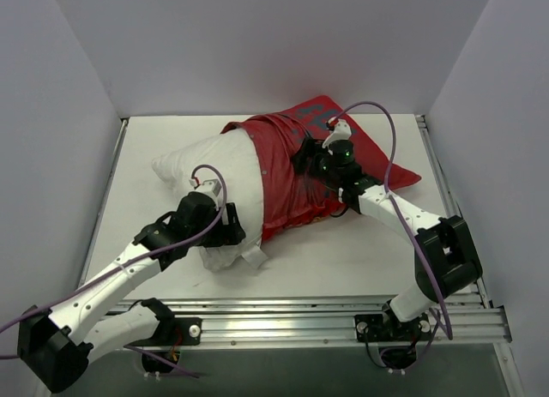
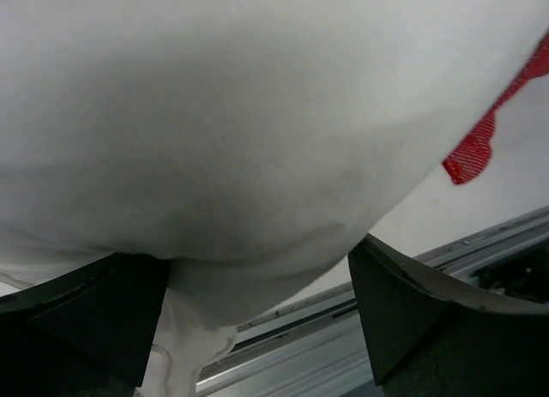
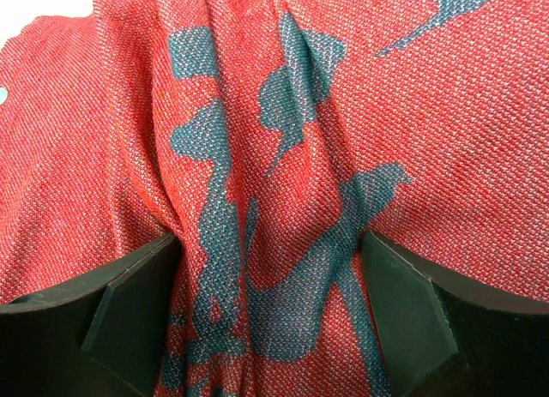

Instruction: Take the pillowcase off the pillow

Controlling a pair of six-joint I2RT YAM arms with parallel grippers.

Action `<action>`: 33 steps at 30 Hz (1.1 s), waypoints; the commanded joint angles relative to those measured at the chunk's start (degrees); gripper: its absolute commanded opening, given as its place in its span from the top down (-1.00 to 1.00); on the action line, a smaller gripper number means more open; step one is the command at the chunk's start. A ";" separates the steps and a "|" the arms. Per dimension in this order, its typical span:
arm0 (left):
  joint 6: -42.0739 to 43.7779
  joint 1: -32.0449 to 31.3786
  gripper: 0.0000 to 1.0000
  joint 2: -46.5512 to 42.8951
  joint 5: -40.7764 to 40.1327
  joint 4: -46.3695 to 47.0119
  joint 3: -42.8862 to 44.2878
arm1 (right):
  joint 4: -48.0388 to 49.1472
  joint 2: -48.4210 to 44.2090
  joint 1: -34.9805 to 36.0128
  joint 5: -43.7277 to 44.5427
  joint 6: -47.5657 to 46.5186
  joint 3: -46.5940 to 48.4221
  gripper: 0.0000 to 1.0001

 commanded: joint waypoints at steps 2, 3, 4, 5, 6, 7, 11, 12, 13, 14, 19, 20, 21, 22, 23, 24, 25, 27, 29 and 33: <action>-1.41 -1.85 -0.53 4.27 -5.38 8.57 -1.82 | -5.07 0.79 2.94 -1.22 -0.40 -1.90 -0.56; -2.20 -2.21 -0.33 4.89 -5.47 10.24 -2.27 | -5.68 0.53 3.46 -0.95 -0.49 -1.82 -0.56; -2.38 -2.30 -0.13 5.76 -5.30 11.12 -2.62 | -6.03 0.01 4.16 -0.95 -0.49 -1.82 -0.56; -2.56 -2.38 0.23 6.12 -5.29 11.57 -2.89 | -6.47 -0.52 4.52 -0.78 -0.49 -1.99 -0.56; -2.91 -2.56 0.44 6.39 -5.38 12.09 -2.98 | -7.34 -1.14 4.96 -0.17 -0.49 -2.25 -0.56; -3.00 -2.56 0.88 6.48 -5.47 12.19 -2.80 | -7.70 -3.06 6.00 0.45 -0.49 -3.13 -0.56; -3.00 -2.74 0.95 5.07 -6.17 11.92 -1.22 | -12.87 -9.56 9.95 5.62 0.03 -5.24 -0.56; -3.08 -2.82 0.95 4.55 -6.70 11.57 -0.18 | -13.58 -12.54 11.10 6.60 0.12 -5.85 -0.56; -3.00 -2.74 0.95 4.46 -6.87 11.48 0.44 | -14.29 -13.87 12.24 8.78 0.56 -6.47 -0.56; -2.82 -2.82 0.95 4.46 -6.96 11.31 0.97 | -15.60 -15.19 14.43 9.85 0.82 -7.08 -0.57; -2.21 -2.91 0.95 4.98 -7.31 9.29 5.80 | -19.47 -20.30 17.88 12.93 3.80 -11.13 -0.56; -1.86 -3.00 0.95 5.07 -7.49 8.76 6.33 | -20.18 -20.91 17.79 14.76 4.25 -11.83 -0.56; -1.68 -2.91 0.95 4.98 -7.67 8.50 6.69 | -20.44 -21.53 17.88 16.00 4.60 -13.40 -0.55; -1.51 -2.91 0.95 4.90 -8.02 8.32 7.21 | -20.62 -21.62 17.88 16.97 4.78 -13.94 -0.54; -1.16 -3.00 0.95 4.81 -8.19 7.88 8.00 | -20.88 -21.62 17.88 18.11 4.78 -14.38 -0.54; -1.06 -2.91 0.95 4.89 -8.19 7.62 8.44 | -20.80 -21.27 17.71 18.29 4.69 -14.65 -0.54; -0.98 -2.91 0.95 4.89 -8.28 7.36 8.88 | -20.54 -20.92 17.70 18.21 4.43 -15.08 -0.49; -0.80 -3.00 0.95 4.89 -8.11 7.09 9.85 | -18.61 -19.61 17.70 17.08 3.82 -15.35 -0.44; -0.89 -2.91 0.95 4.89 -7.93 7.18 9.94 | -16.42 -18.46 17.70 15.41 3.46 -15.27 -0.36; -0.98 -2.91 0.95 4.72 -8.98 5.78 11.08 | -14.38 -15.04 17.35 13.72 2.94 -15.26 -0.08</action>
